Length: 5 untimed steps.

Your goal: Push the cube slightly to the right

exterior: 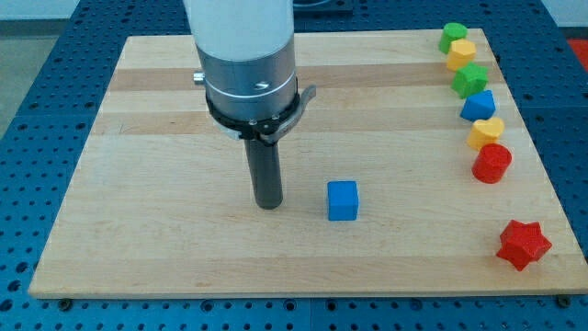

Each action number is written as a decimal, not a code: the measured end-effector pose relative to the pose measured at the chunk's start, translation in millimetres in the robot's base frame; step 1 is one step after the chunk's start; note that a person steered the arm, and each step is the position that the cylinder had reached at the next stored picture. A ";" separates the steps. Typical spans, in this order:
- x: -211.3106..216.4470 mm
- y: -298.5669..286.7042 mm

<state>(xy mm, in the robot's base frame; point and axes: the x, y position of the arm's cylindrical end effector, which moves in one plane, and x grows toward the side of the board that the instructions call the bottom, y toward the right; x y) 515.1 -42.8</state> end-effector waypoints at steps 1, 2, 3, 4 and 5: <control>0.0 24.3; 0.0 47.2; 1.5 66.5; 9.5 75.8; 20.7 76.7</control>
